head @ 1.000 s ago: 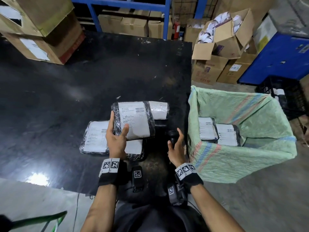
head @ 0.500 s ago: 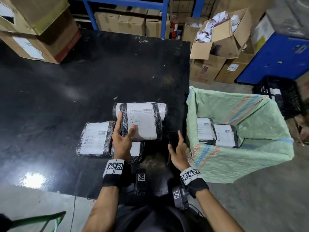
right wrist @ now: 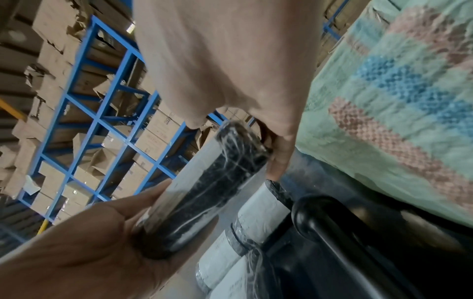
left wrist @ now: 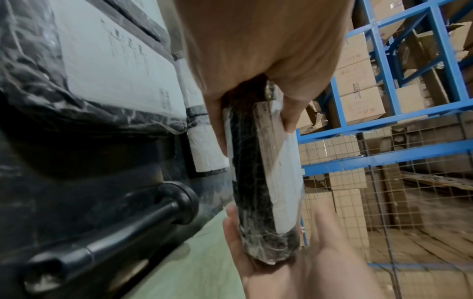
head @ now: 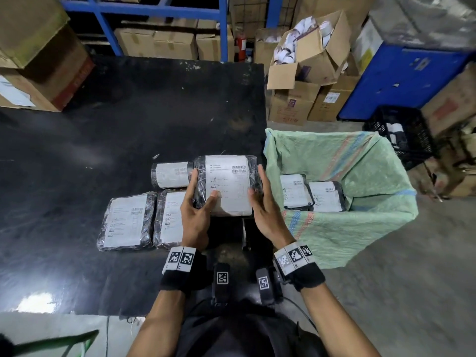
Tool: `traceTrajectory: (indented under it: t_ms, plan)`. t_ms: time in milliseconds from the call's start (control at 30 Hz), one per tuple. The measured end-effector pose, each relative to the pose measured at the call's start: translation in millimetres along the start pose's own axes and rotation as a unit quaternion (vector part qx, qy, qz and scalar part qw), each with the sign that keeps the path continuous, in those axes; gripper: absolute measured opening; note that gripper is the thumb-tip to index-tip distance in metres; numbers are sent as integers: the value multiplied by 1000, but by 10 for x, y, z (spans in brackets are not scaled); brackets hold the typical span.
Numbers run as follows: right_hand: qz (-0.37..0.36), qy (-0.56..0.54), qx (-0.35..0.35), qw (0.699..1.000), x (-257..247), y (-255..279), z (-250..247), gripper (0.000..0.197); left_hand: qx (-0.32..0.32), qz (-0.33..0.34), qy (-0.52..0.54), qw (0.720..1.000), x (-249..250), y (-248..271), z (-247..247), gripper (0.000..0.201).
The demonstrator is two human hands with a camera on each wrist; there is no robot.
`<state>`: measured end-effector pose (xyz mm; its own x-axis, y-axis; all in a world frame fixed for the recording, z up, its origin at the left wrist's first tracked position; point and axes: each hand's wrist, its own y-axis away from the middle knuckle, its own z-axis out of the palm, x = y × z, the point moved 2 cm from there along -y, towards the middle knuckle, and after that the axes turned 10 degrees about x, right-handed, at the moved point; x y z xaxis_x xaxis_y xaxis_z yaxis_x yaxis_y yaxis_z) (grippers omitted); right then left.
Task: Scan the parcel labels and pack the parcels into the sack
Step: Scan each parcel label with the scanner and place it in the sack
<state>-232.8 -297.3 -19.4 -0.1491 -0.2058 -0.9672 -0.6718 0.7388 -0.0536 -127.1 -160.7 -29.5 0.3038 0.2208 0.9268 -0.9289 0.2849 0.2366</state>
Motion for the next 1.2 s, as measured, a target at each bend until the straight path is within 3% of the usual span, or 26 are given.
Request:
traceTrajectory:
  t_ms: [467, 600, 700, 800, 867, 967, 1200]
  plan:
    - [-2, 3, 66, 998, -184, -251, -825, 62, -93, 3, 15, 996, -12, 150, 986, 72]
    - [48, -17, 81, 995, -120, -384, -1209, 61, -140, 61, -62, 986, -121, 137, 1421, 69]
    - [72, 8, 76, 994, -37, -578, -1582, 61, -178, 134, -198, 955, -311, 14, 1668, 69]
    - [101, 53, 73, 991, 124, -833, -1947, 61, -146, 202, -385, 889, -489, -143, 1762, 79]
    - [137, 69, 79, 985, 268, -1034, -2181, 62, -133, 233, -448, 853, -565, -220, 1819, 83]
    - [202, 123, 53, 970, 567, -1386, -2452, 64, -128, 238, -529, 805, -749, -320, 1901, 85]
    - [330, 256, 6, 909, 1446, -1957, -2787, 67, -157, 230, -617, 736, -1128, -370, 1973, 73]
